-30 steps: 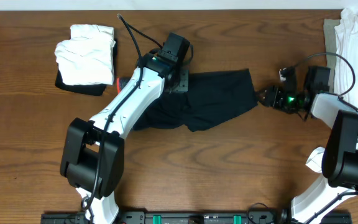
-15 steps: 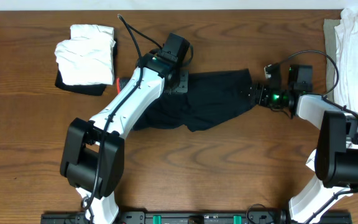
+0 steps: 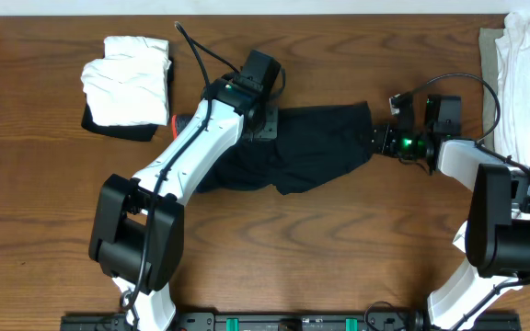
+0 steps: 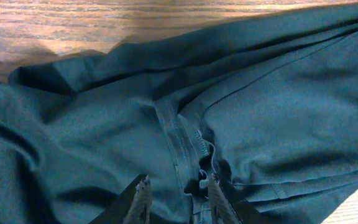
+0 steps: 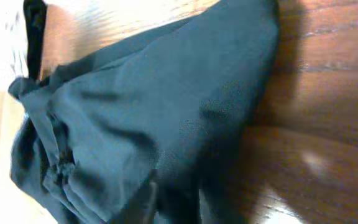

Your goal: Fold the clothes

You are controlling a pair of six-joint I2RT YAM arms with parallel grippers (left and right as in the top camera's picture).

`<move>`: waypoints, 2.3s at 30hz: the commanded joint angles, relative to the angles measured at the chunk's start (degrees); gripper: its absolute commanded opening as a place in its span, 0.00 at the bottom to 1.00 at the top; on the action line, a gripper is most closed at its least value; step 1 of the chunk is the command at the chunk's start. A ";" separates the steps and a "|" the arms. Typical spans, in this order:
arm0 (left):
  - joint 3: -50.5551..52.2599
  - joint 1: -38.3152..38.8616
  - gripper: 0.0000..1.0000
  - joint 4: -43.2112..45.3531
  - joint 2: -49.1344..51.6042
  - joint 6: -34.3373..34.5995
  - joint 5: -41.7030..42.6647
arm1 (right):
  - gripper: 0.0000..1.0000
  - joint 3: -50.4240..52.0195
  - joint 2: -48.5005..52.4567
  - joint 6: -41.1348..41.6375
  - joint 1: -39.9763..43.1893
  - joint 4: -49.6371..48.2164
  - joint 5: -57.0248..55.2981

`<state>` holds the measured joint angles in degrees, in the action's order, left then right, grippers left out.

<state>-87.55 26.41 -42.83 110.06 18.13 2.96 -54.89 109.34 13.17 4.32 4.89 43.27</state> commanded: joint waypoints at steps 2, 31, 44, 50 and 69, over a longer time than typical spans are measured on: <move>0.00 -0.11 0.33 0.11 0.04 -0.52 -0.72 | 0.01 0.48 0.42 -0.68 0.15 -0.04 2.01; -0.52 -22.91 0.34 -9.94 -10.14 -0.24 -0.66 | 0.01 -12.02 -0.87 -17.40 16.39 16.70 5.01; 1.99 -29.49 0.34 -10.95 -10.08 -0.07 -0.66 | 0.01 -25.75 -8.55 -22.10 -0.90 32.00 -3.19; 1.99 -30.60 0.35 -10.69 -10.08 -0.09 -0.68 | 0.01 -25.73 -9.20 -22.08 -13.88 33.31 -6.21; 2.03 -30.99 0.35 -10.73 -10.08 -0.07 -0.63 | 0.01 -25.53 2.49 -25.35 -40.41 32.85 -19.50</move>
<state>-85.95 -4.36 -53.52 100.01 18.15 2.96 -79.88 108.95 -11.29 -35.20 38.41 24.38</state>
